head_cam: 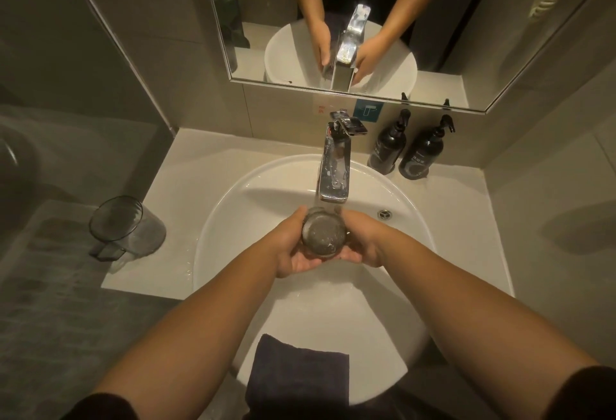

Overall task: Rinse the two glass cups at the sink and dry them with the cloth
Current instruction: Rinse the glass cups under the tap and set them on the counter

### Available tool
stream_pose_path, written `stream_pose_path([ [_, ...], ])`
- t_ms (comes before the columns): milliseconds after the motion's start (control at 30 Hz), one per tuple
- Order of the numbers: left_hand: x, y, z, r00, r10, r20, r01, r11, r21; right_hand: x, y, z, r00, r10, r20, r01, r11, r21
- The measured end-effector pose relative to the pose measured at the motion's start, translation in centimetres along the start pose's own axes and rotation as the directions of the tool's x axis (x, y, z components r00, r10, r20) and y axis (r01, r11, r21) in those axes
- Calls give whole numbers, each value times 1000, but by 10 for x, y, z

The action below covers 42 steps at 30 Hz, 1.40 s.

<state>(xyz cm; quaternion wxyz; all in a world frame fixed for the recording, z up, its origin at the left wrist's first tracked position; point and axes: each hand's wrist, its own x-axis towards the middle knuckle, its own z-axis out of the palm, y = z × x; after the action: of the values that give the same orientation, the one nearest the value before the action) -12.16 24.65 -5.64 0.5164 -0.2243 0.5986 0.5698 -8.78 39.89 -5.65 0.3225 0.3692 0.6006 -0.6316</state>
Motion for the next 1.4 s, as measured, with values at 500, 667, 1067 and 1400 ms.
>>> stream_pose_path([
  [500,-15,-29,-4,996,-22,90,24,1000,-19,-31,-21,-9,991,-94,-99,13,785,-619],
  [667,-27,-43,-20,999,-32,-3,32,997,-77,-75,-72,-27,385,-887,-256,383,406,-830],
  [1067,-76,-60,-64,808,580,-103,-561,811,165,-86,-43,-4,311,-935,171,196,-113,-974],
  [1400,-119,-58,-95,549,831,-94,-689,512,513,-109,1,88,492,-821,290,727,204,-656],
])
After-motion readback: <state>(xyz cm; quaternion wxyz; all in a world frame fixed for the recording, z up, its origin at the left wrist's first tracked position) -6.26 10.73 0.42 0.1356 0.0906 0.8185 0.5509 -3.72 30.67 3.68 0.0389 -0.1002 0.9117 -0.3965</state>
